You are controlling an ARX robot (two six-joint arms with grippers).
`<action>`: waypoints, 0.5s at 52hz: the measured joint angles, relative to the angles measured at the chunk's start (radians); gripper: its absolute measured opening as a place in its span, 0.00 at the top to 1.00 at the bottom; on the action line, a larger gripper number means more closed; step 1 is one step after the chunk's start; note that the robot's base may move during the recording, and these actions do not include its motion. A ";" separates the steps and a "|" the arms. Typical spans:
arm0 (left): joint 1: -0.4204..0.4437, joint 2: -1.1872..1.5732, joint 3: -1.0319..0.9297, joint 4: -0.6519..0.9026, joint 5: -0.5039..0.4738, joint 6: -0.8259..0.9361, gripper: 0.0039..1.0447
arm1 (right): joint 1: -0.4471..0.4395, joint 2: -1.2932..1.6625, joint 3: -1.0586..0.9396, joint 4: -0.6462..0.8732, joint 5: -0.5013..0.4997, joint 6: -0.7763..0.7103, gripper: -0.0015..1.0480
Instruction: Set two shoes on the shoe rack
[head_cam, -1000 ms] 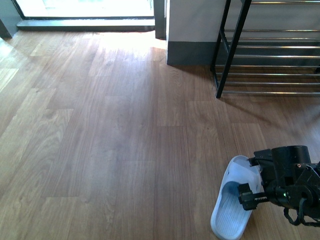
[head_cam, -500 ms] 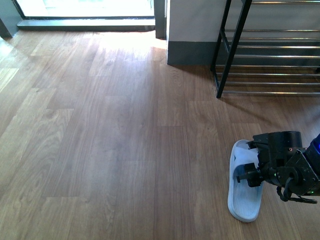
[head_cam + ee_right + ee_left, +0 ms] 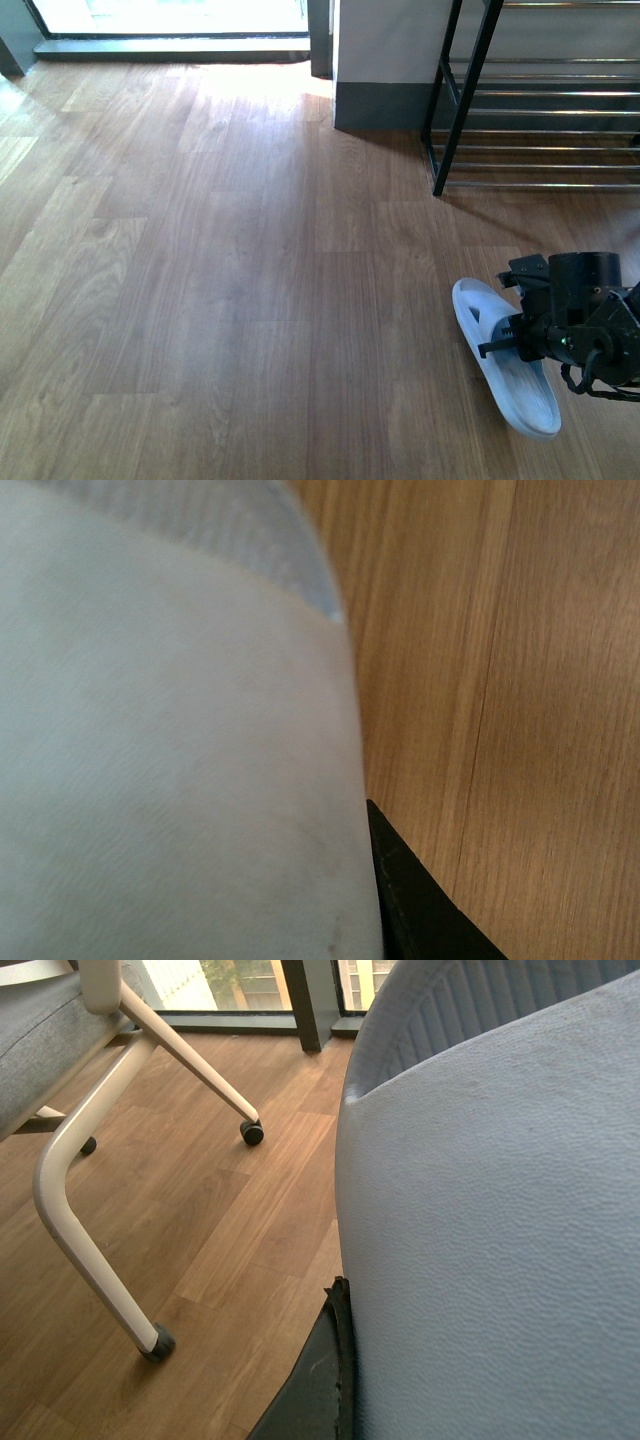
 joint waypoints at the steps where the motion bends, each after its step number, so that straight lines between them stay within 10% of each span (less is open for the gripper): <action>1: 0.000 0.000 0.000 0.000 0.000 0.000 0.99 | -0.003 -0.020 -0.026 0.022 -0.011 -0.010 0.99; 13: 0.000 0.000 0.000 0.000 0.000 0.000 0.99 | -0.016 -0.480 -0.460 0.243 -0.127 -0.109 0.99; 26: 0.000 0.000 0.000 0.000 0.000 0.000 0.99 | -0.005 -1.249 -0.881 0.027 -0.310 -0.152 0.99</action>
